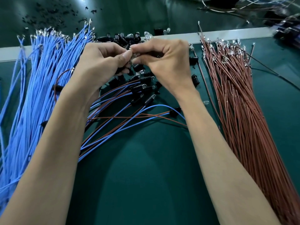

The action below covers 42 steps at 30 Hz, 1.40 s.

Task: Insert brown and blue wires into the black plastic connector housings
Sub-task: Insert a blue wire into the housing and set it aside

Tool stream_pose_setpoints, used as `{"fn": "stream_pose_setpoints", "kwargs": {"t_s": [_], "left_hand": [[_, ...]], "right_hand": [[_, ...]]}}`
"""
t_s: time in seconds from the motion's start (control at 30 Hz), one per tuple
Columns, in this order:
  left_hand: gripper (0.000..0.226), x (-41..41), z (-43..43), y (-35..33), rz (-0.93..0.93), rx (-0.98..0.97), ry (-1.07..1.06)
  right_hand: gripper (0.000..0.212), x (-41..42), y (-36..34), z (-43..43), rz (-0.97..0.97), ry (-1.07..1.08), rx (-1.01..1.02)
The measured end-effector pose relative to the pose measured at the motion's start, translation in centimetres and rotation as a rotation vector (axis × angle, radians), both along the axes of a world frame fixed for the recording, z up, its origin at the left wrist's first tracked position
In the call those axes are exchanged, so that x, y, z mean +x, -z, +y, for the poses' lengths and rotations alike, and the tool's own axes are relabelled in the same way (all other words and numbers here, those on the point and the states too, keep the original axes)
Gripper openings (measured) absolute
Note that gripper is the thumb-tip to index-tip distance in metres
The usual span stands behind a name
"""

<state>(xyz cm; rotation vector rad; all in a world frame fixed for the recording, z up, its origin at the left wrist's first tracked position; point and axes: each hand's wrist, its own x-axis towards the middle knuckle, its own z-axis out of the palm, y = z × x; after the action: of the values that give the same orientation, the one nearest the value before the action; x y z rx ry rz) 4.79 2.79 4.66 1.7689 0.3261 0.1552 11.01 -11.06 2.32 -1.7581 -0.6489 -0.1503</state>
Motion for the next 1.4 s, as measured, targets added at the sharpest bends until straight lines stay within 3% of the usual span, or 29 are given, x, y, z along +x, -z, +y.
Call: {"fn": "stream_pose_setpoints", "kwargs": {"t_s": [0.53, 0.63, 0.73, 0.93, 1.4], "left_hand": [[0.011, -0.3, 0.6, 0.2, 0.047, 0.041, 0.153], [0.024, -0.6, 1.3, -0.1, 0.054, 0.167, 0.199], [0.039, -0.9, 1.7, -0.6, 0.067, 0.172, 0.204], [0.017, -1.3, 2.5, -0.5, 0.102, 0.357, 0.329], [0.020, -0.5, 0.7, 0.3, -0.093, 0.255, 0.286]], "right_hand": [[0.026, 0.4, -0.8, -1.1, 0.024, -0.183, -0.040], [0.021, 0.6, -1.0, -1.4, 0.014, -0.162, -0.069], [0.018, 0.9, -1.0, -1.9, 0.005, -0.139, -0.069], [0.018, 1.4, -0.7, -3.3, 0.016, -0.088, -0.041], [0.025, 1.0, -0.5, -2.8, 0.074, -0.170, 0.021]]}}
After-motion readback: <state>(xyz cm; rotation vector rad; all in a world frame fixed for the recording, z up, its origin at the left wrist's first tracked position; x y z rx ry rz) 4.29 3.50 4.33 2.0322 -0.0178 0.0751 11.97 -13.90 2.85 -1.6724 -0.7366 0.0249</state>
